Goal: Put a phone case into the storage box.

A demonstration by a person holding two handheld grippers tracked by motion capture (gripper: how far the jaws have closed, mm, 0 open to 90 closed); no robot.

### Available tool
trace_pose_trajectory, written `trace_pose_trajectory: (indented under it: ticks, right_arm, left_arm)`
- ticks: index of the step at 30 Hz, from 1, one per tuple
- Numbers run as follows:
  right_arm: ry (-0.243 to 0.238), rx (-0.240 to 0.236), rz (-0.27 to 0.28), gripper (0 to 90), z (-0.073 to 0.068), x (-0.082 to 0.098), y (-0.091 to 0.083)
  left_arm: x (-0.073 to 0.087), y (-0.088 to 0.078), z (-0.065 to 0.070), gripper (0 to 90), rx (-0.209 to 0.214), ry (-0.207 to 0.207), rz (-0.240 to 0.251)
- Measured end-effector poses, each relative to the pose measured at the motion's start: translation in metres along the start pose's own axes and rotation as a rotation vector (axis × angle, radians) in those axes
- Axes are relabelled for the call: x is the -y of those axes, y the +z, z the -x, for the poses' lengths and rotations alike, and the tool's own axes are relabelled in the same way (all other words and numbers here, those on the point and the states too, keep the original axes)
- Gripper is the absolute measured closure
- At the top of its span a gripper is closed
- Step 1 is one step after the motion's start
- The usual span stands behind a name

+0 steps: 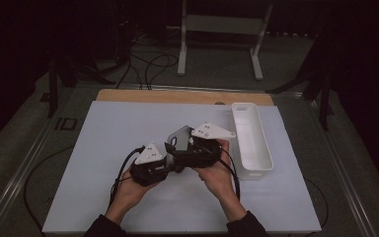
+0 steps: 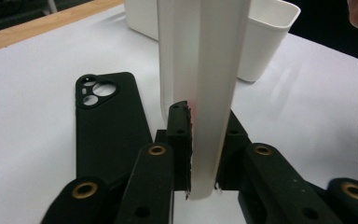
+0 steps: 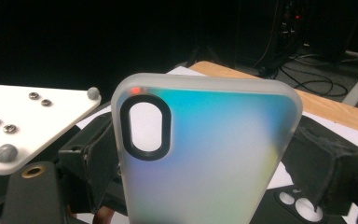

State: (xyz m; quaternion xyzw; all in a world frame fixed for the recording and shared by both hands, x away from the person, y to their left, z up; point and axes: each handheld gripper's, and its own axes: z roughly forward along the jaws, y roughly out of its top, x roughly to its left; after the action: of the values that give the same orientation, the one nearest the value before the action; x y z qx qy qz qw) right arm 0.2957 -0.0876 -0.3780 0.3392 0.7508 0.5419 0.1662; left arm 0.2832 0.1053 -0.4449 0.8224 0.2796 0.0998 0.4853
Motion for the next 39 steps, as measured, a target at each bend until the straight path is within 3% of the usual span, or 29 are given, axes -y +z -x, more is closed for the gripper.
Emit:
trace_pose_trajectory:
  ticks: [5,14,18,19,21,28,39]
  right_arm:
    - [0.007,-0.003,0.001,16.7,0.000,0.000,0.000]
    - [0.021,0.028,0.019,16.7,0.006,-0.001,-0.005]
    - [0.023,0.036,0.016,16.7,0.010,-0.001,-0.005]
    - [0.023,0.038,0.017,16.7,0.010,-0.001,-0.006]
    - [0.027,0.038,0.017,16.7,0.011,-0.001,-0.006]
    - [0.034,0.048,0.024,16.7,0.014,-0.003,-0.007]
    - [0.021,0.075,0.019,16.7,0.023,-0.003,-0.007]
  left_arm:
    - [-0.001,-0.003,-0.002,56.1,0.016,-0.020,0.020]
    - [-0.002,-0.012,-0.001,16.1,-0.063,-0.039,0.061]
    - [0.003,-0.021,-0.003,8.1,-0.097,-0.035,0.066]
    - [0.003,-0.021,-0.003,7.0,-0.097,-0.035,0.066]
    - [0.007,-0.029,-0.003,5.2,-0.169,-0.011,0.073]
    - [0.016,-0.050,-0.015,0.2,-0.249,-0.031,0.101]
    - [0.039,-0.075,-0.026,0.2,-0.333,-0.056,0.172]
